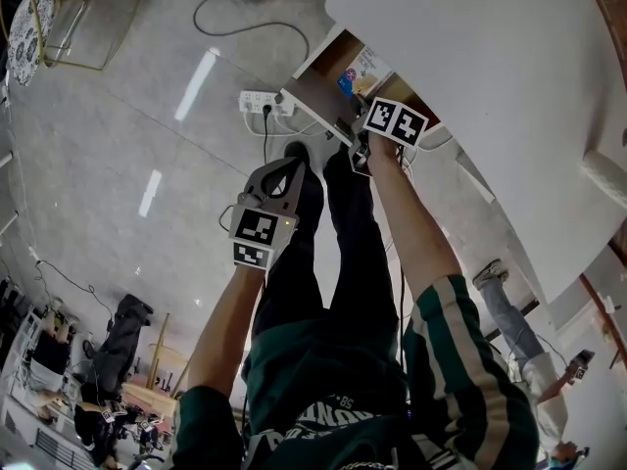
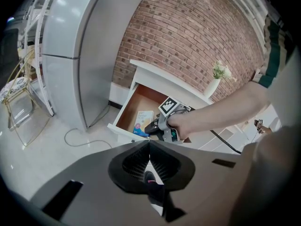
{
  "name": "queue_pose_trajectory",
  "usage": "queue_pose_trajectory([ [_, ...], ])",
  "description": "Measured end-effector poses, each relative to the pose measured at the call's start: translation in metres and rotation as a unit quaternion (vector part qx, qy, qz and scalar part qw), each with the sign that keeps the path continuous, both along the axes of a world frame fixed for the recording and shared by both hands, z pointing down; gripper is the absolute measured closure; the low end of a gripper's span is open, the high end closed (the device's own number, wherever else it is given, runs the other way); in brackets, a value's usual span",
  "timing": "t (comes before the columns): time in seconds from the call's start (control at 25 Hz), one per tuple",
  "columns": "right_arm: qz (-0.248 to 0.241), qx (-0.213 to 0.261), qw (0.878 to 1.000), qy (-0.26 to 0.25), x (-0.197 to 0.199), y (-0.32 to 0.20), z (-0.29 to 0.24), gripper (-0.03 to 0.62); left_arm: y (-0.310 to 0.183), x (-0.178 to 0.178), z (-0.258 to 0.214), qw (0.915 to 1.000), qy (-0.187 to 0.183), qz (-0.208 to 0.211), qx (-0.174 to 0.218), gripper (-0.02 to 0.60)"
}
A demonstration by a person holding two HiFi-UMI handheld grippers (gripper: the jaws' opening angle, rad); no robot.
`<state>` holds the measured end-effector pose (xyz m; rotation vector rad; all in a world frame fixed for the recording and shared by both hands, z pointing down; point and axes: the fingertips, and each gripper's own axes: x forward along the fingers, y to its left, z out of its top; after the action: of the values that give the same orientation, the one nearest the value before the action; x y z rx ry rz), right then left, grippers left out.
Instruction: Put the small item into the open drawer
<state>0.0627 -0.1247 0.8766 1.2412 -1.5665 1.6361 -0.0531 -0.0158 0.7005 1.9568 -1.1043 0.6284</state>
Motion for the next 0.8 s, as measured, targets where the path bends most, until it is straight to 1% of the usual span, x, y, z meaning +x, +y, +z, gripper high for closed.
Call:
queue_pose_trajectory([
  [0.2, -0.017, -0.008, 1.0, 0.01, 0.001, 0.004, 0.0, 0.465, 0.0, 0.0, -0.001, 0.9999, -0.003, 0.01, 0.008, 0.566],
  [0.44, -0.002, -0.01, 1.0, 0.015, 0.007, 0.002, -0.007, 0.467, -0.001, 0.001, -0.005, 0.9998, -0.004, 0.015, 0.011, 0.566],
  [0.6, 0.005, 0.003, 1.0, 0.021, 0.012, -0.001, -0.017, 0.497, -0.002, 0.001, -0.006, 0.9997, -0.006, 0.018, 0.014, 0.566],
  [0.8, 0.001, 0.038, 0.999, 0.022, 0.008, 0.006, -0.041, 0.526, -0.005, 0.002, -0.016, 0.9994, -0.01, 0.025, 0.02, 0.566],
])
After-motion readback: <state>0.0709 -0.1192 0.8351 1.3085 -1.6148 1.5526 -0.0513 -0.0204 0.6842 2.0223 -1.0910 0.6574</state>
